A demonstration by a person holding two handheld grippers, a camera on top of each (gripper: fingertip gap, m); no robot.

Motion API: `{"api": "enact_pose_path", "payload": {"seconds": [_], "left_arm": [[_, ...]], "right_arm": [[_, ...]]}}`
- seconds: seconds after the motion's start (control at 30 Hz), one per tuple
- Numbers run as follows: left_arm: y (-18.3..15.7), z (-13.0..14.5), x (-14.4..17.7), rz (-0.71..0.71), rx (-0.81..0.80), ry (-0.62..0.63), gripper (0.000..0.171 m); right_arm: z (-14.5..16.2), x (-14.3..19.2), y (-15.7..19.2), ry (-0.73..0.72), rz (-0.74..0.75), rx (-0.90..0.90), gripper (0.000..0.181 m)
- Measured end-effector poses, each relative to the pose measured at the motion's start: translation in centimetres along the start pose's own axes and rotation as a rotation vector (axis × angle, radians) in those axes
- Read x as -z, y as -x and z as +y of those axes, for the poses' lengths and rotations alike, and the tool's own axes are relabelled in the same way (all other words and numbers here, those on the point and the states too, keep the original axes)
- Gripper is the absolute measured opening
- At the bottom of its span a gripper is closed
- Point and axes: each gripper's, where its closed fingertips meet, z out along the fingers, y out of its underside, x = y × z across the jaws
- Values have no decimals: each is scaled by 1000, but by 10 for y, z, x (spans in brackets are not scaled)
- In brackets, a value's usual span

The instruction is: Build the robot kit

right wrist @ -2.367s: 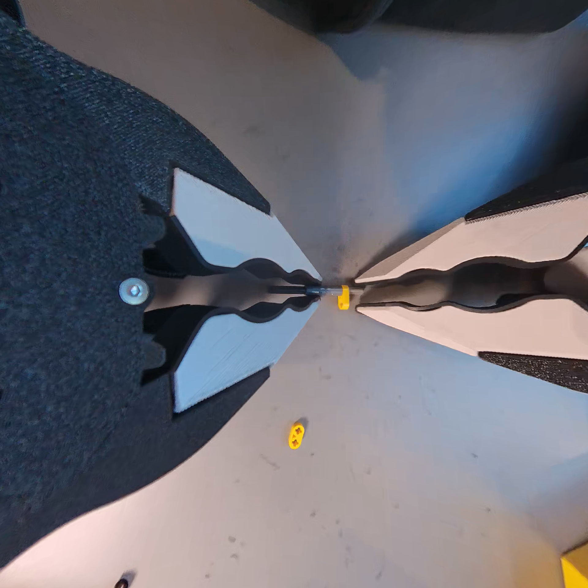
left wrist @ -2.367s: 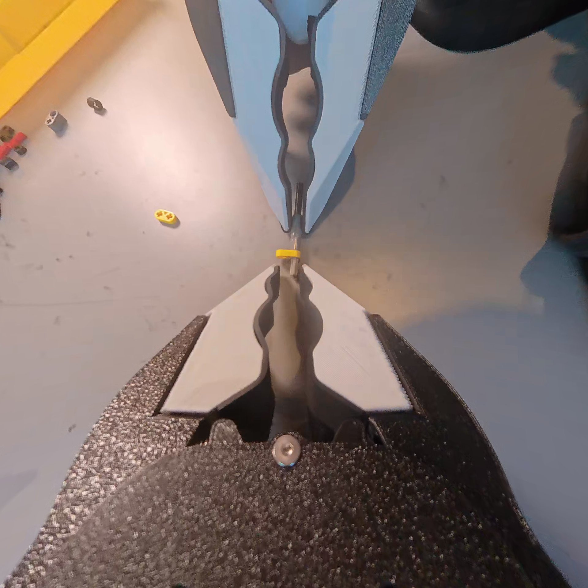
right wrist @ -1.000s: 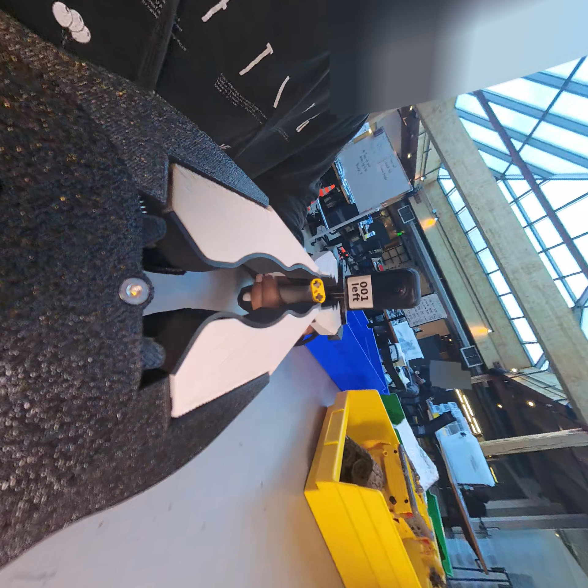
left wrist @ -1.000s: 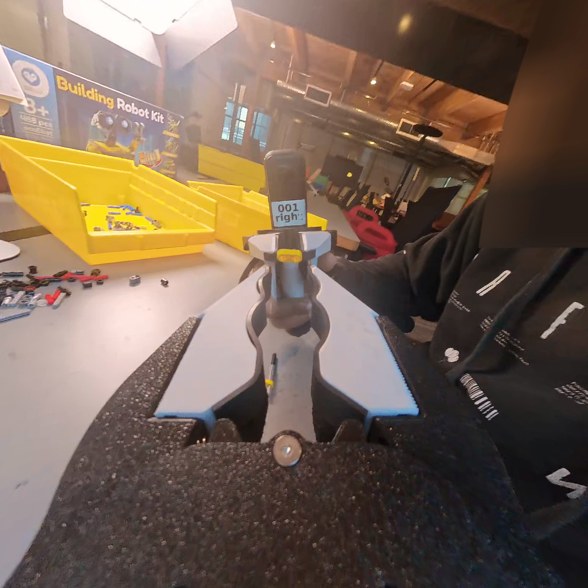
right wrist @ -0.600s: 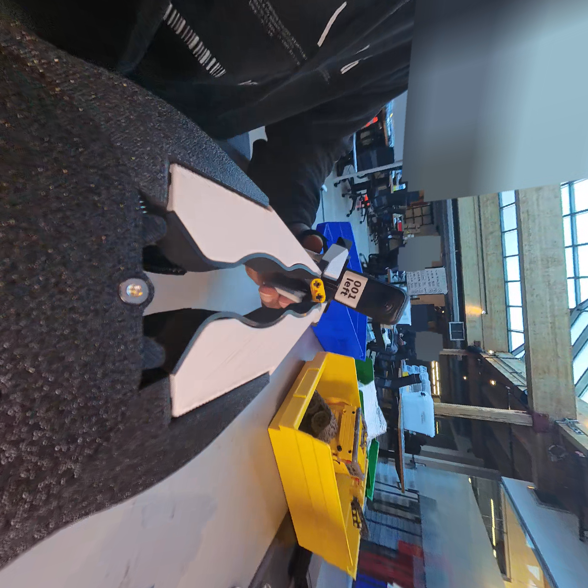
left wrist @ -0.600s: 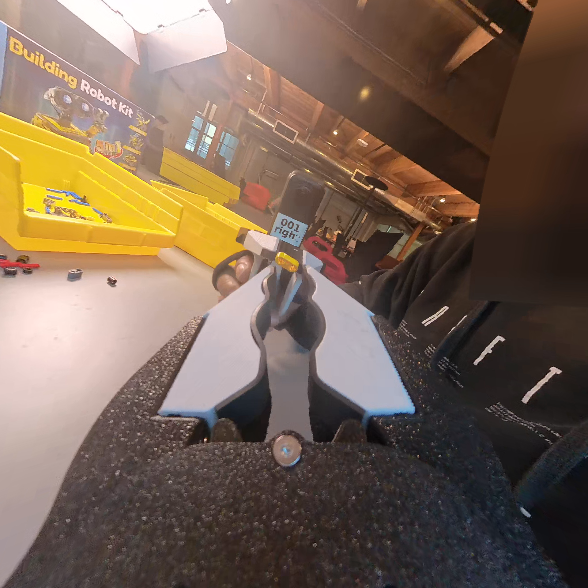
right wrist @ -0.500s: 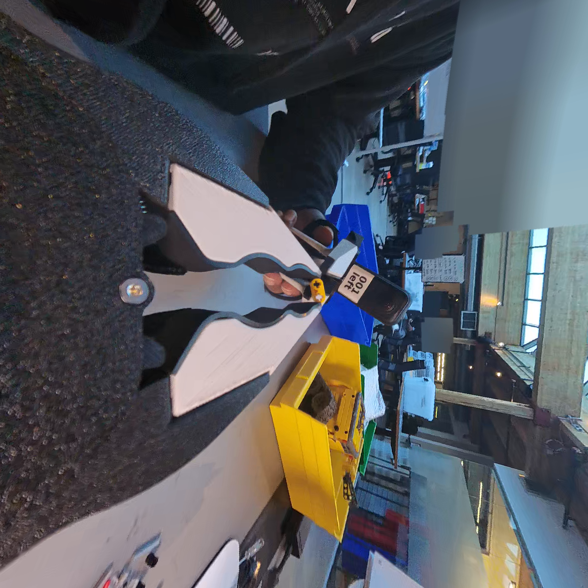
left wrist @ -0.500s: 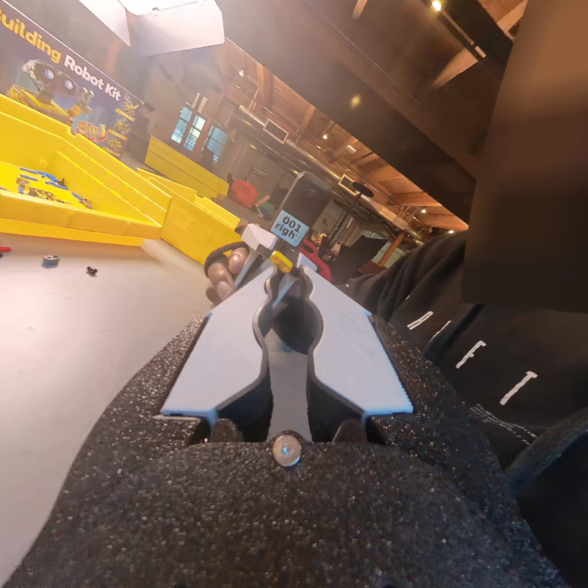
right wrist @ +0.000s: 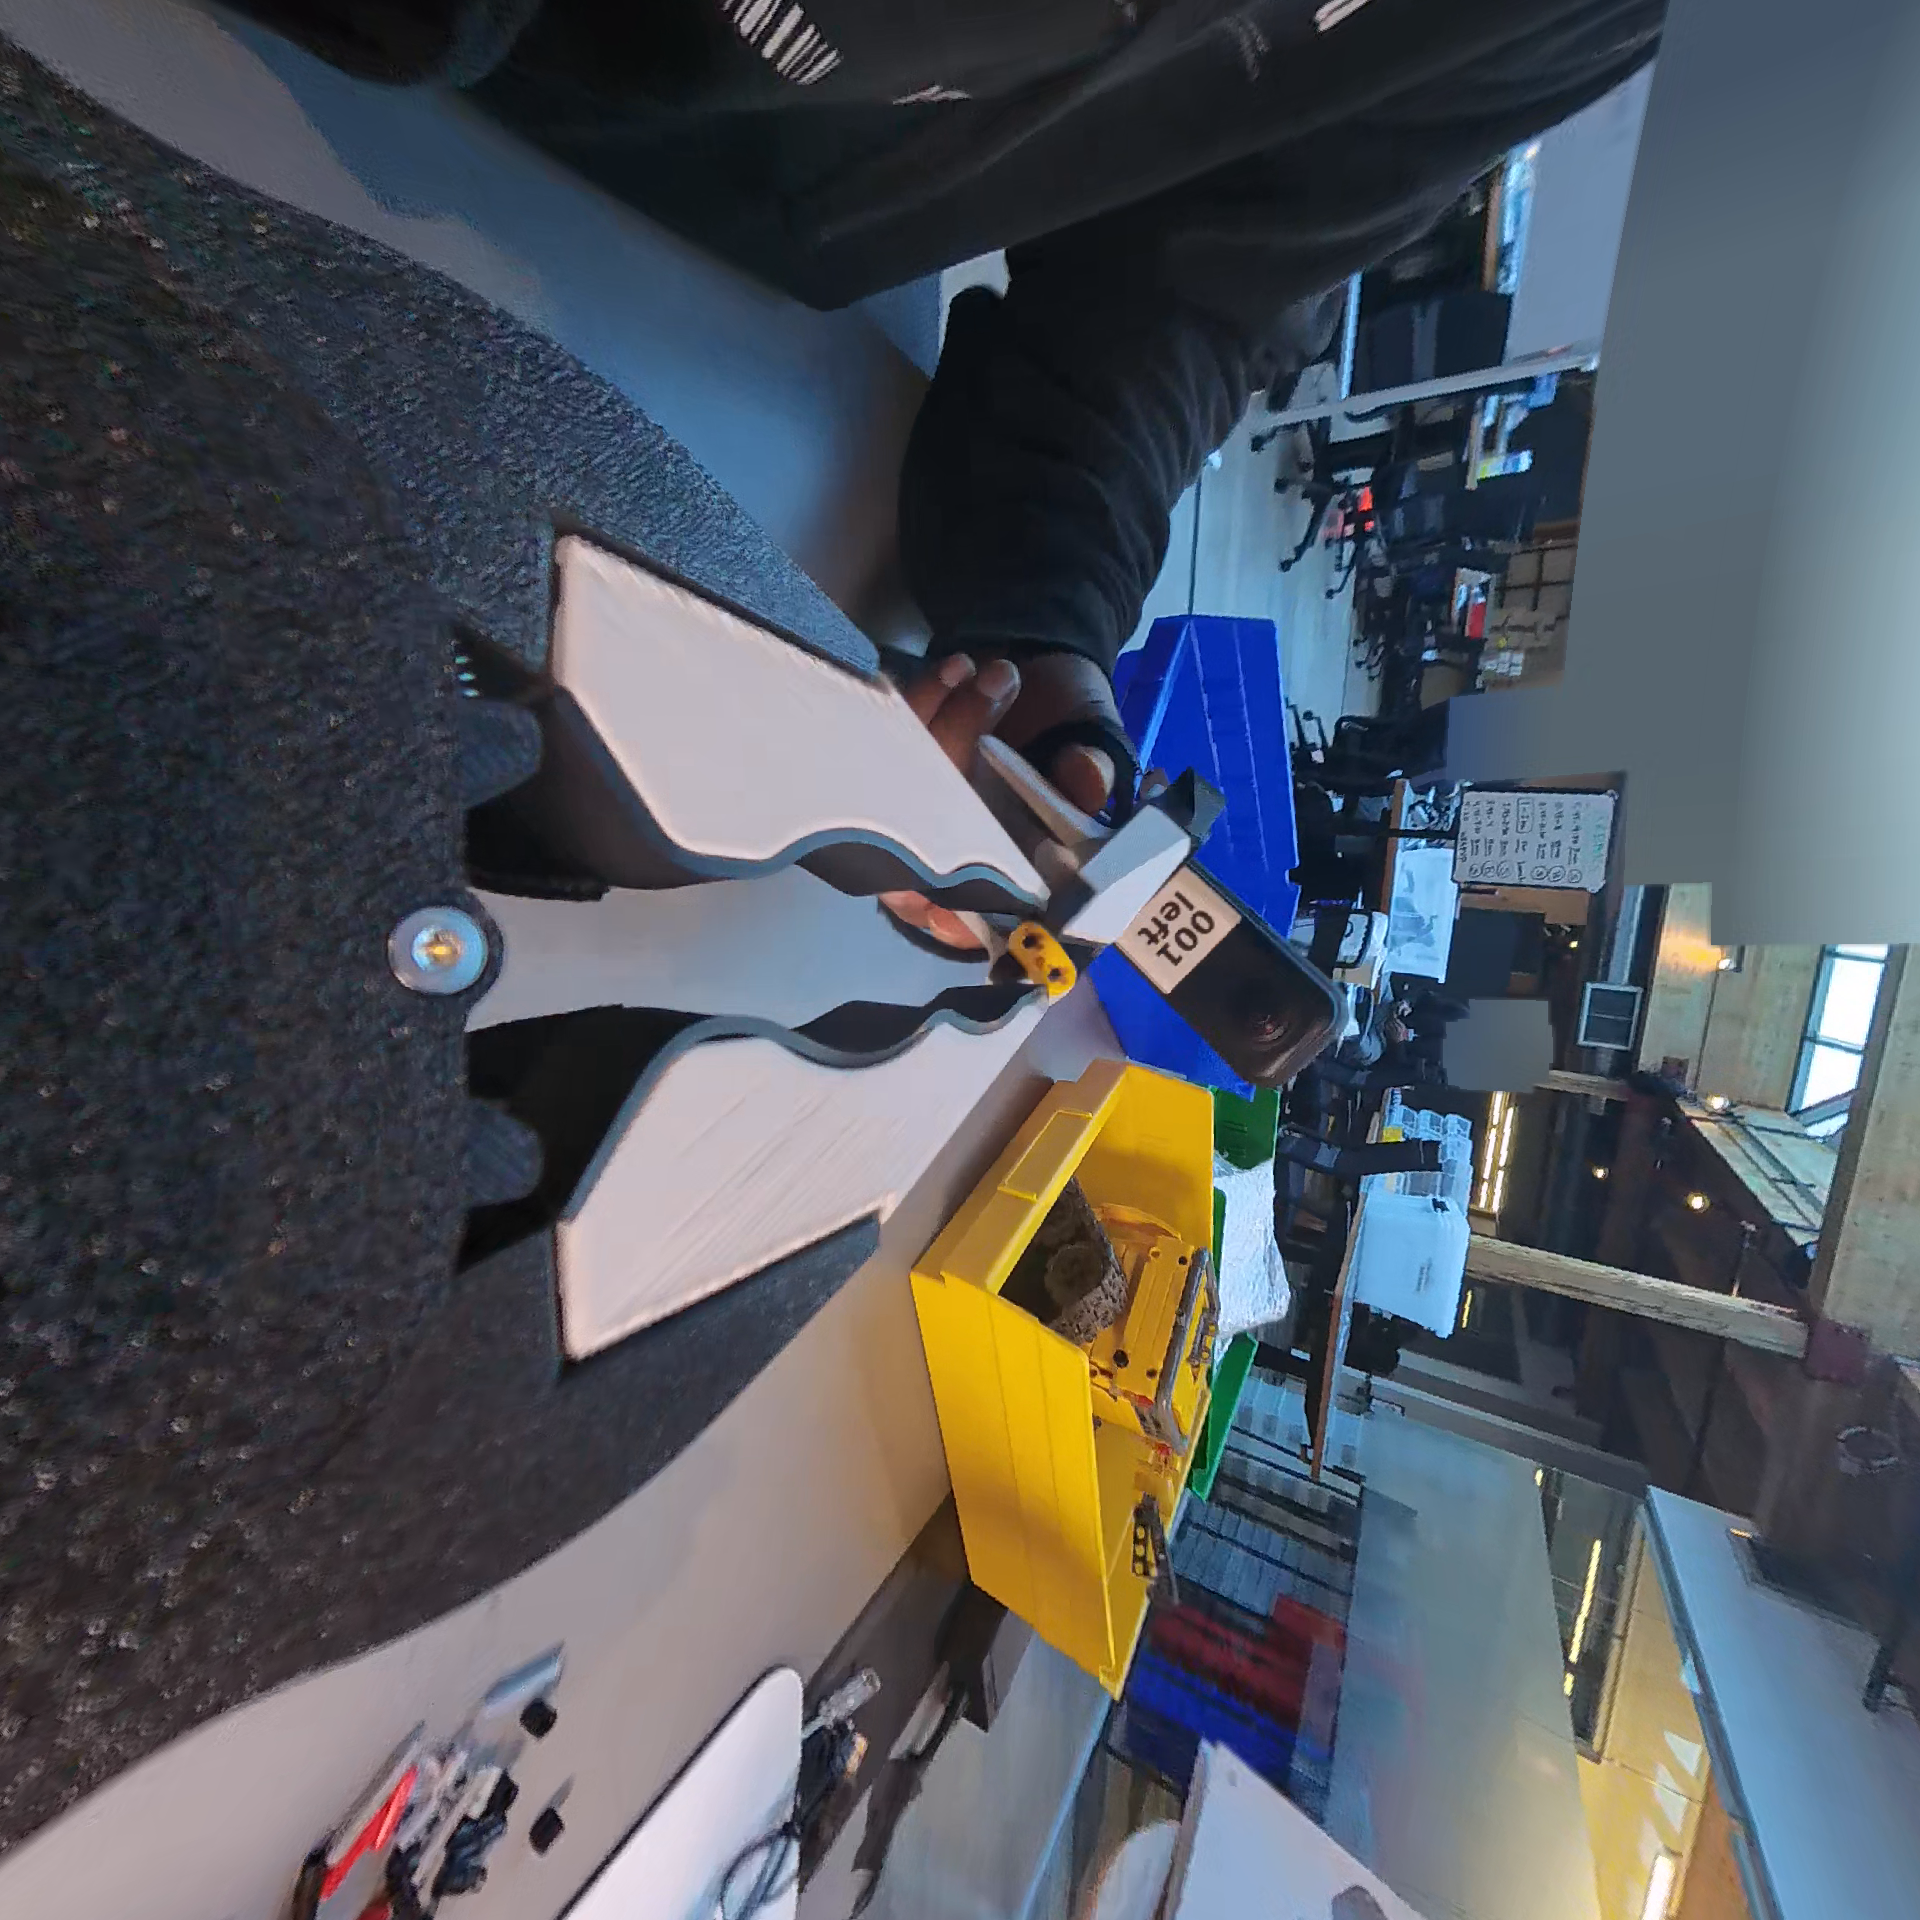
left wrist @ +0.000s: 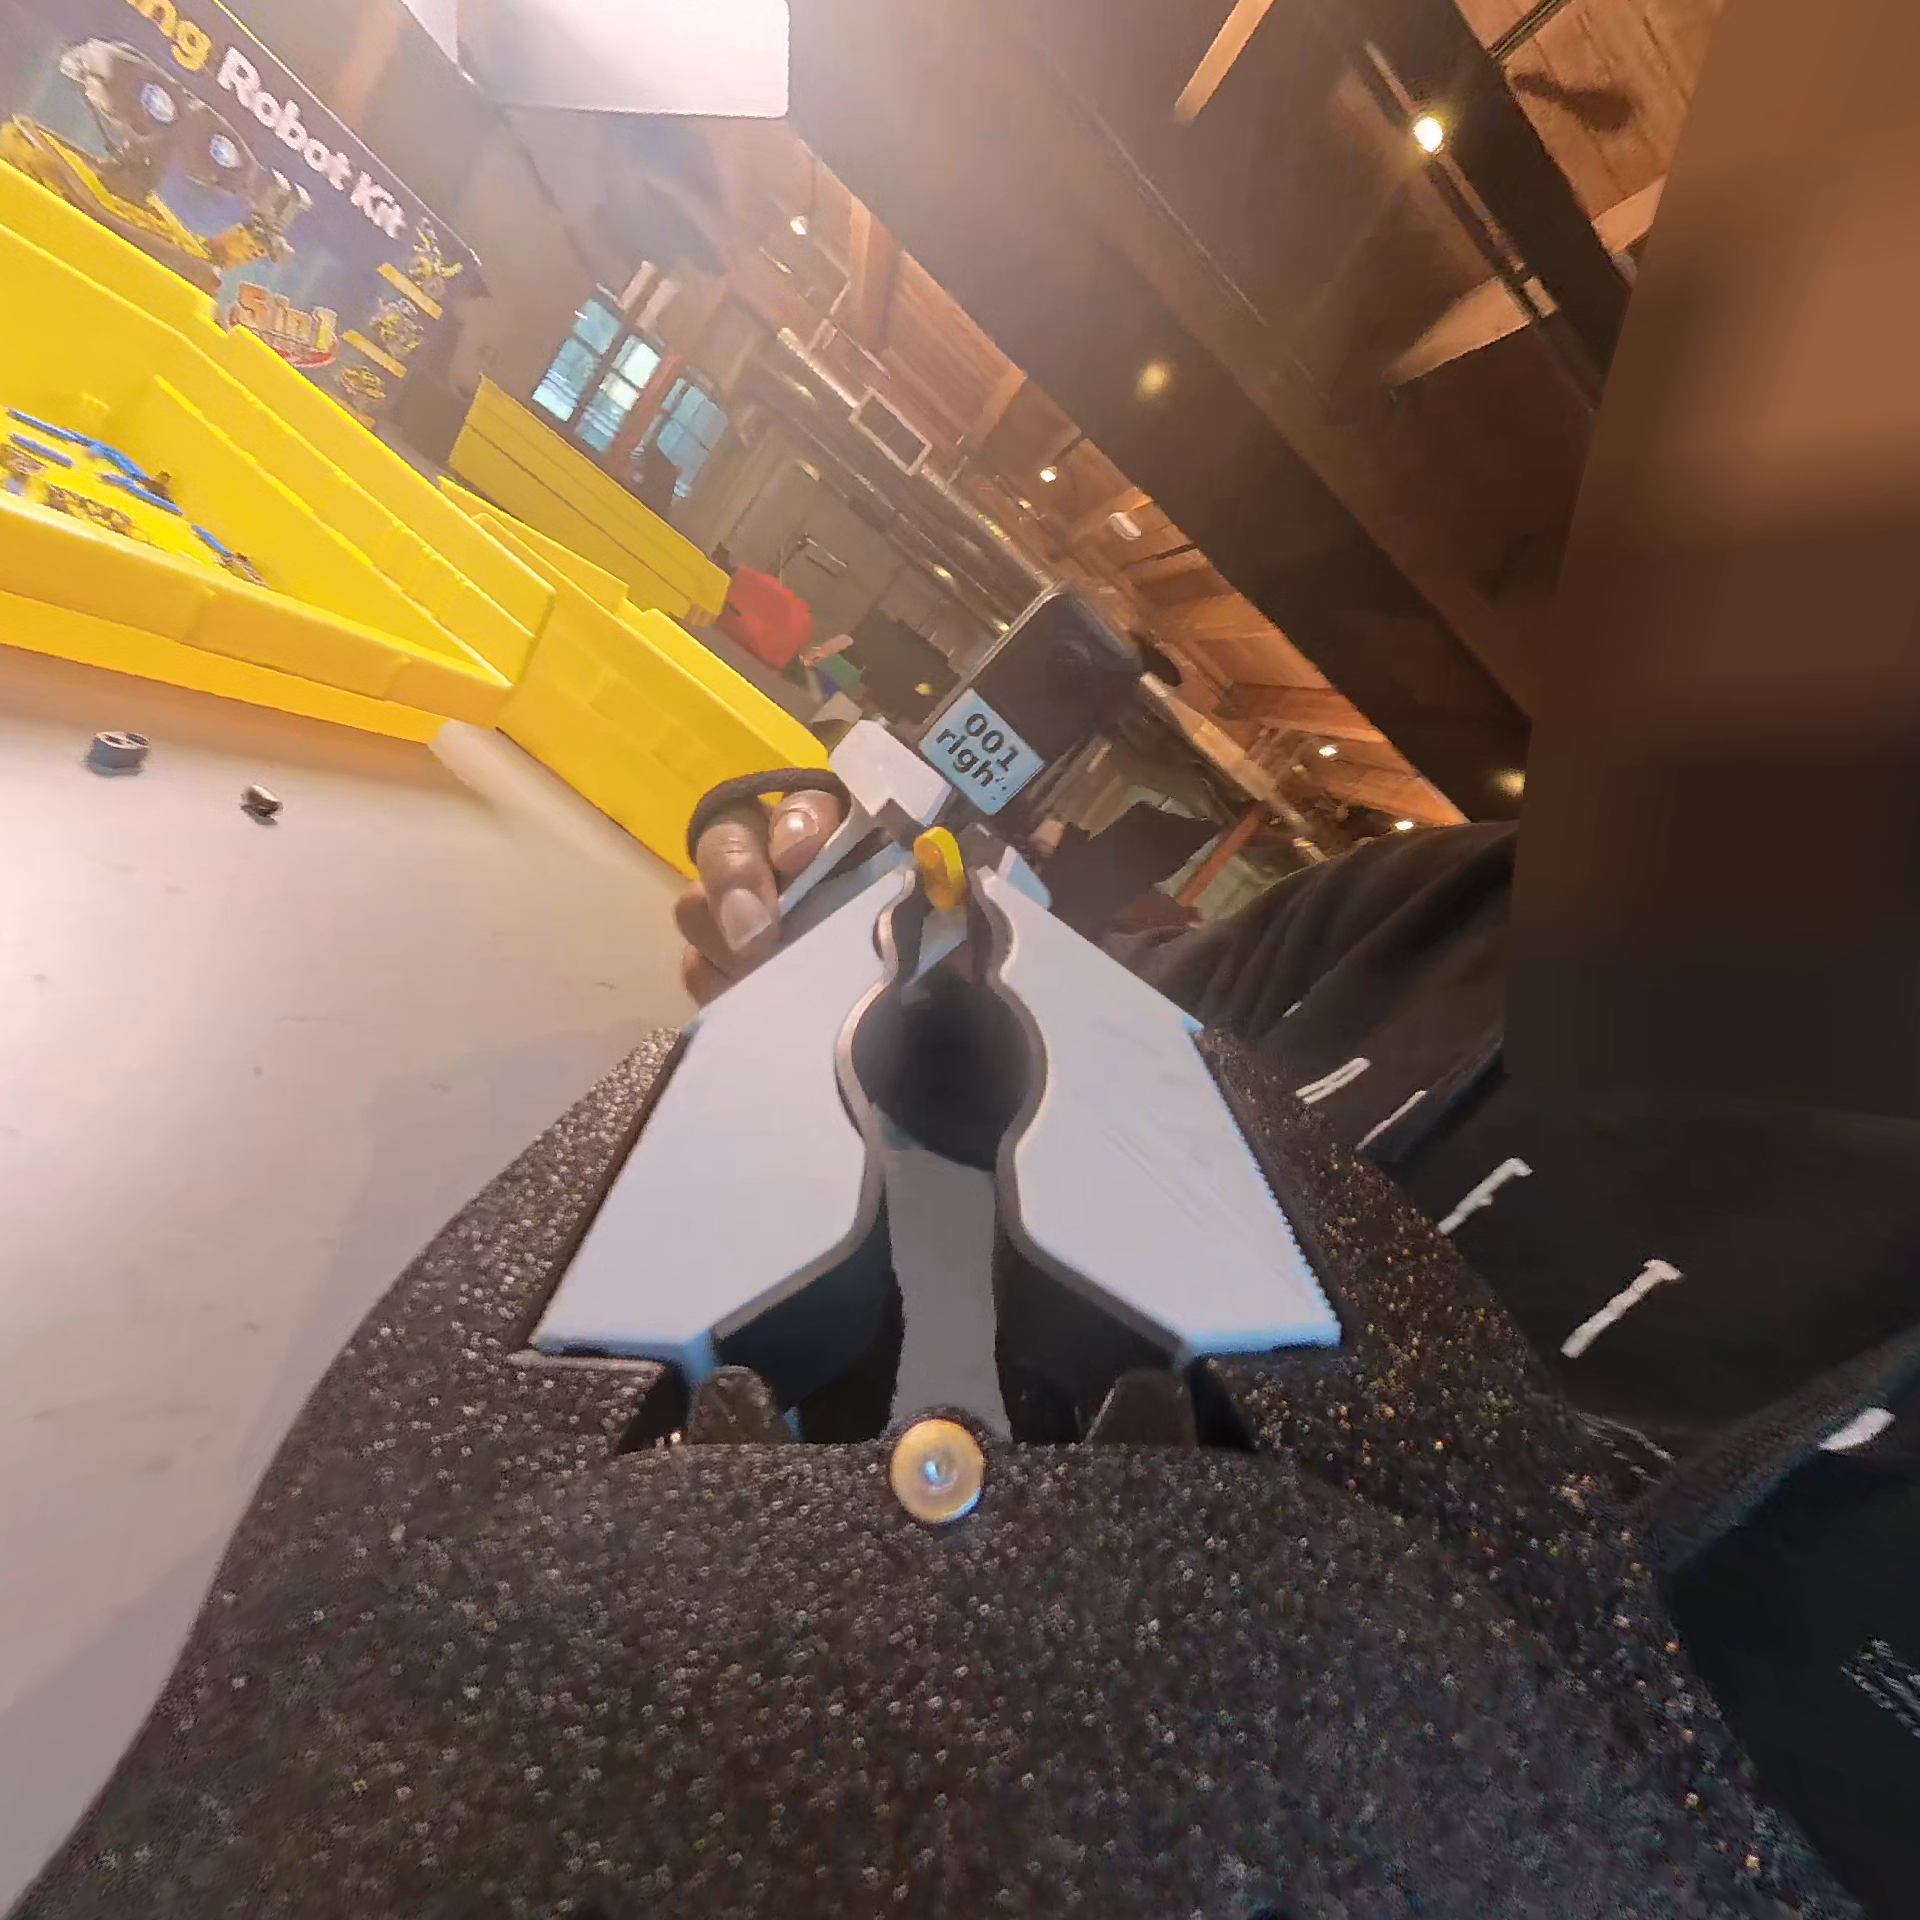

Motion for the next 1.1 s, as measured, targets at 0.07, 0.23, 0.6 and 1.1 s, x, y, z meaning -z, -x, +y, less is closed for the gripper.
{"api": "enact_pose_path", "payload": {"seconds": [0.07, 0.23, 0.6, 1.1], "left_arm": [[4, 0, 2, -66, -96, 24, 6], [23, 9, 3, -334, -476, 184, 6], [42, 6, 10, -575, -732, 267, 6], [40, 15, 5, -605, -913, 356, 8]], "right_arm": [[-1, 1, -3, -3, -20, -114, 20], [7, 0, -15, 46, -4, -374, 20], [30, -6, -21, 142, 65, -479, 11], [32, -1, -14, 106, -102, -725, 7]]}}
